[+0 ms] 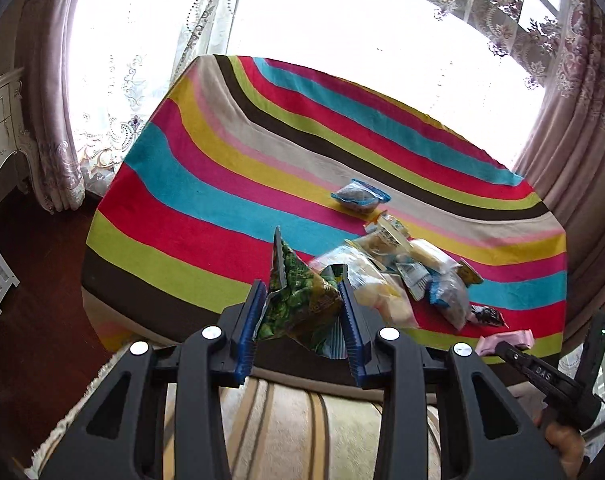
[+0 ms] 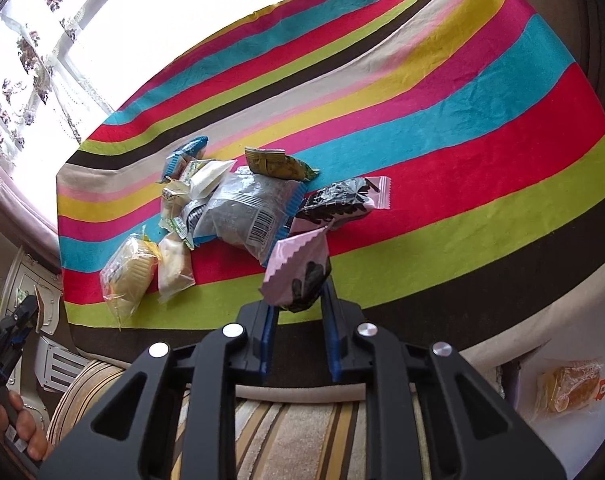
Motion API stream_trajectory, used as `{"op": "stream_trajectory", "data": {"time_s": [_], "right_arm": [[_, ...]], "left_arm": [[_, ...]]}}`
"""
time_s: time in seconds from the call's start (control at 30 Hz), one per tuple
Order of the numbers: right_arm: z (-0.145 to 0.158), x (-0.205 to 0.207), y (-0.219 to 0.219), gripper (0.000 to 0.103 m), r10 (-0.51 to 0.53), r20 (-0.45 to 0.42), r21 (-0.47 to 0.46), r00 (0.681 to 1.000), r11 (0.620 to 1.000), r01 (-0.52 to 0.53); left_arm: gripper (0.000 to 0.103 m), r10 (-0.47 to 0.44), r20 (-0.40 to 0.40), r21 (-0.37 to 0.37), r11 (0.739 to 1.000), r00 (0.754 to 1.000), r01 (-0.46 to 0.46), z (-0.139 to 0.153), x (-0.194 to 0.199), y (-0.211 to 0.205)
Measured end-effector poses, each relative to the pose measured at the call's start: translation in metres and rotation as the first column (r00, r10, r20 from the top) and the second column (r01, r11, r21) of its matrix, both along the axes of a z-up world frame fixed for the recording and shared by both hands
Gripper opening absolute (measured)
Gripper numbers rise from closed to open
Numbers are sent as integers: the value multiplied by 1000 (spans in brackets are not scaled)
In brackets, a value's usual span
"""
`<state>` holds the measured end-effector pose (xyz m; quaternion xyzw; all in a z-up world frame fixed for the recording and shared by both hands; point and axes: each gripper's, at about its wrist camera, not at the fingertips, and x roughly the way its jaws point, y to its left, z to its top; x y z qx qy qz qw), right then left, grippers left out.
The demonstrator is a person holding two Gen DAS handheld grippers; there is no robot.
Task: Organize snacks
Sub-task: 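Lift both held snacks and carry them over the white box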
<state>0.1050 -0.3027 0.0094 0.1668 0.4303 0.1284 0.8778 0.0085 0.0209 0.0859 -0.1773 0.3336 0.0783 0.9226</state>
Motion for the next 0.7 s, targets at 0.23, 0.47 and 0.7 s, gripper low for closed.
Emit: {"op": "stream_trajectory", "data": {"time_s": [0.23, 0.47, 0.7], "right_arm": [[2, -28, -11, 21, 0, 33, 59, 999, 998, -2], [9, -50, -15, 21, -2, 58, 38, 998, 999, 0], [22, -55, -13, 21, 11, 83, -2, 997, 1000, -11]], "left_arm": [[34, -147, -37, -11, 989, 988, 147, -18, -19, -61], [34, -227, -74, -22, 974, 971, 226, -33, -12, -88], [34, -262, -99, -44, 965, 960, 258, -41, -8, -96]]}}
